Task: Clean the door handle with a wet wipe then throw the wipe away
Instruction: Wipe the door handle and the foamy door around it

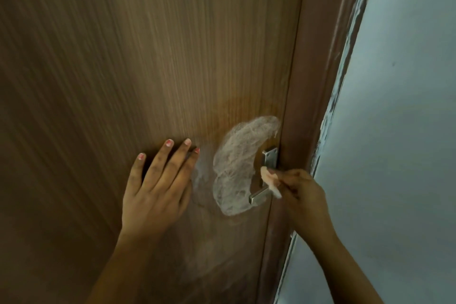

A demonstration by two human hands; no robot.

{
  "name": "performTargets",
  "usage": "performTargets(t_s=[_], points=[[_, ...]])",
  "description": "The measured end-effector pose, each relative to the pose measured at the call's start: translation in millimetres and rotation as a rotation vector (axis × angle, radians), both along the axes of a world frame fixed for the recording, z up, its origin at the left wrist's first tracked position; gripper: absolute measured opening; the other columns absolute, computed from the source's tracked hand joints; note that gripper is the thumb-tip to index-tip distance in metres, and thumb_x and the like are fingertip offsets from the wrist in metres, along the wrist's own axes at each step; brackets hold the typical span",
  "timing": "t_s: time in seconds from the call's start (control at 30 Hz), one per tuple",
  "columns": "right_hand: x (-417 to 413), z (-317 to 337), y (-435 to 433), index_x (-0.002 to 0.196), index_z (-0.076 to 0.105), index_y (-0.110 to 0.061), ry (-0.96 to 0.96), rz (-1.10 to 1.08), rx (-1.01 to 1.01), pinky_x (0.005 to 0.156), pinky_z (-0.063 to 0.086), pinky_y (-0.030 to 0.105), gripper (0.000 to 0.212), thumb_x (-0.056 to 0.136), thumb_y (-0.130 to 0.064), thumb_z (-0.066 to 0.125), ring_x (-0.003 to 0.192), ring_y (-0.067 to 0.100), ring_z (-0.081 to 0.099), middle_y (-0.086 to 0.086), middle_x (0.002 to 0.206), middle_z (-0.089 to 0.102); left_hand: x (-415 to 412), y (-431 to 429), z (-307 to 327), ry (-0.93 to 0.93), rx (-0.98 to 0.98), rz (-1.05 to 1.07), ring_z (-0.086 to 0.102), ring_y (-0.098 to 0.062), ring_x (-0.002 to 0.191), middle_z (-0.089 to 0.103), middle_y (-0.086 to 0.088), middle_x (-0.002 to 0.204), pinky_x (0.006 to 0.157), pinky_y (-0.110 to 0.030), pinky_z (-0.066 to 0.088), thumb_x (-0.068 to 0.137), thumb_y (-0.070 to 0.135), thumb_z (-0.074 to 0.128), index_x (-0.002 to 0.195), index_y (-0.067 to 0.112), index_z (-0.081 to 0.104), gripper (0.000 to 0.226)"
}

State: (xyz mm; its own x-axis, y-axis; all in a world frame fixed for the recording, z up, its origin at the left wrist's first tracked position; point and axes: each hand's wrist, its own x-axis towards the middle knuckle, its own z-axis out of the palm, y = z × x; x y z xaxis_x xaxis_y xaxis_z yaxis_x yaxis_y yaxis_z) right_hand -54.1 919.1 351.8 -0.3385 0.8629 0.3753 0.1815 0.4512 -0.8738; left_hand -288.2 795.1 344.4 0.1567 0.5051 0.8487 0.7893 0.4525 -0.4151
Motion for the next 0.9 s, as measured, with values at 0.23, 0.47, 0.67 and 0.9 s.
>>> performTargets(t_s=[0.23,0.47,0.67,0.9], points=[[10.2,9.8,3.8,0.101,0.07,-0.025,0.126,0.294,-0.295,0.069,0.058,0.025,0.02,0.089,-0.014,0.059,0.086,0.014,0.07,-0.002,0.096,0.073,8.8,-2.2,7.6,-0.109,-0.003,-0.13,0.038,-0.021,0.139,0.046,0.002,0.148,0.118,-0.048,0.014,0.094,0.027,0.049,0.138,0.021,0.051,0.045],[11.4,6.2,14.3,0.091,0.057,-0.022,0.408,0.195,-0.429,0.055,0.053,0.023,0.014,0.089,-0.008,0.059,0.078,0.017,0.071,0.001,0.087,0.069,28.1,-1.0,13.3,-0.19,0.033,-0.174,0.042,-0.025,0.135,0.05,0.0,0.142,0.116,-0.054,0.017,0.094,0.026,0.047,0.132,0.019,0.055,0.04],[-3.8,20.2,33.7,0.097,0.058,-0.018,0.497,0.027,-0.16,0.075,0.057,0.03,0.008,0.09,-0.014,0.058,0.086,0.014,0.067,-0.007,0.09,0.066,31.5,4.8,30.8,-0.201,0.033,-0.126,0.04,-0.025,0.136,0.051,-0.003,0.142,0.116,-0.053,0.015,0.094,0.028,0.047,0.135,0.018,0.054,0.042],[-58.3,32.3,41.5,0.117,0.061,-0.016,0.621,-0.195,-0.086,0.085,0.054,0.023,0.025,0.095,-0.02,0.05,0.105,0.009,0.061,-0.003,0.118,0.063,25.6,17.1,62.4,-0.096,0.027,-0.051,0.039,-0.024,0.137,0.05,-0.003,0.145,0.114,-0.055,0.02,0.098,0.029,0.047,0.139,0.019,0.053,0.043]])
